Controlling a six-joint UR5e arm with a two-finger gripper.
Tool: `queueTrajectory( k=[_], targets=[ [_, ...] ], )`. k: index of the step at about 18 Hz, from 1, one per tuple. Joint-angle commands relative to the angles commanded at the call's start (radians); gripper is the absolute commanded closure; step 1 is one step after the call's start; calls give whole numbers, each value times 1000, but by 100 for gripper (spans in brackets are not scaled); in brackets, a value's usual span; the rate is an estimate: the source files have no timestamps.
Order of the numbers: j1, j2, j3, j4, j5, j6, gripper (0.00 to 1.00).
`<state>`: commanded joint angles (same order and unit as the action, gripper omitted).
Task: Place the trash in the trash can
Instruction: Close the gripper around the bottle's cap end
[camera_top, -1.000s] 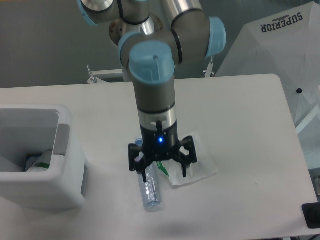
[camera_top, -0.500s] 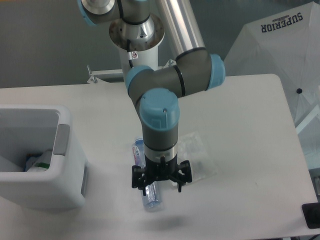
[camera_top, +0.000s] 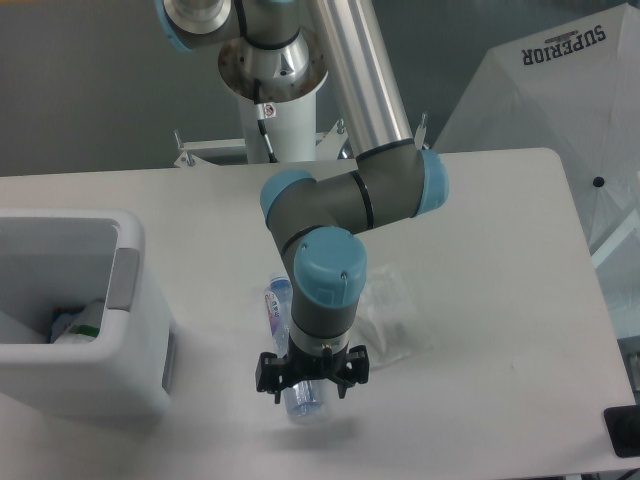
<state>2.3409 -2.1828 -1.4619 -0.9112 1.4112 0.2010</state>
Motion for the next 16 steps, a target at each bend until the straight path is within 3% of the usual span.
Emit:
queueTrajectory(
  k=[16],
  targets=[
    [-5,-46,-17,9,3,3,0]
  ],
)
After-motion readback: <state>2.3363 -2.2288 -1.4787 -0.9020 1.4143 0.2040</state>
